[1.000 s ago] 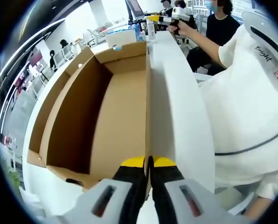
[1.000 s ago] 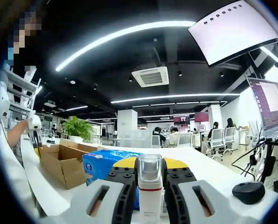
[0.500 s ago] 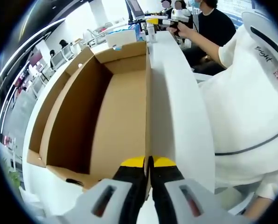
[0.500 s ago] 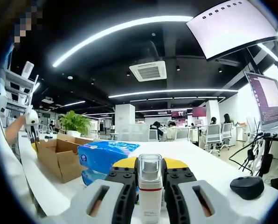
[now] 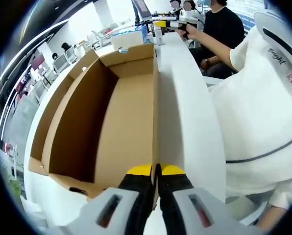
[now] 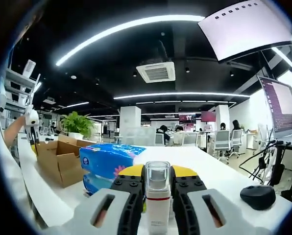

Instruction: Operate the shoe box by opening the lid, removing the specified soft item, and placing it in the target area until the item is outside and the box remains undamaged.

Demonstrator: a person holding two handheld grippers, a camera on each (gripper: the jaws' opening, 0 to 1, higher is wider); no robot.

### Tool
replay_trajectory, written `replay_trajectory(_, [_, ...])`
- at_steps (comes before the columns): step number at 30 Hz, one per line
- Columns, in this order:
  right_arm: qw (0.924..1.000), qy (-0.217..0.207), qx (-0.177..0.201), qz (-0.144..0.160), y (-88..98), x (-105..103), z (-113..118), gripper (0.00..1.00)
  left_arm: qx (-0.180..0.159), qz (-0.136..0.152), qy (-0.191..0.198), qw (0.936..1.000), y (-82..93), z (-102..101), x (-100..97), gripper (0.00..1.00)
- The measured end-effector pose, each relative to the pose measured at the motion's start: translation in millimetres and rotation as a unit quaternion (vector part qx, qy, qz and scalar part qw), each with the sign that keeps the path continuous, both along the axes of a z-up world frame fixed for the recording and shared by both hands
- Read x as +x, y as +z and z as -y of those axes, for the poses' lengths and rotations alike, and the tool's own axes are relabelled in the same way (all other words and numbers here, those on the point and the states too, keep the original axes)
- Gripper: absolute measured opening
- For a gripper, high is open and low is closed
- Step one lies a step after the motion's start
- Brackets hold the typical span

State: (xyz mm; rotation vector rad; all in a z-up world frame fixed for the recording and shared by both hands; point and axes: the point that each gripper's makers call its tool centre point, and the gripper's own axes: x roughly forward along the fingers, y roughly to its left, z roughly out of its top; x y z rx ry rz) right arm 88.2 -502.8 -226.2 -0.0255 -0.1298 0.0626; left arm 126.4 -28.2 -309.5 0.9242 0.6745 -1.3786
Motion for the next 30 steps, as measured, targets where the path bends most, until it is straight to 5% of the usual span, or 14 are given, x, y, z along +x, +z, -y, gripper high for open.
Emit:
replay_trajectory(19, [1.0,0.001,-0.002,0.001,-1.6,-0.4,2.8,0.2,-0.001,0.0,0.0,1.0,-0.2,-0.2,-0.5,0.03])
replay_trajectory(30, [0.9999,-0.008,-0.008,-0.007,-8.9,2.1,3.9,0.3,-0.001,-0.001,0.001,1.0,-0.2,0.0,-0.6,0.03])
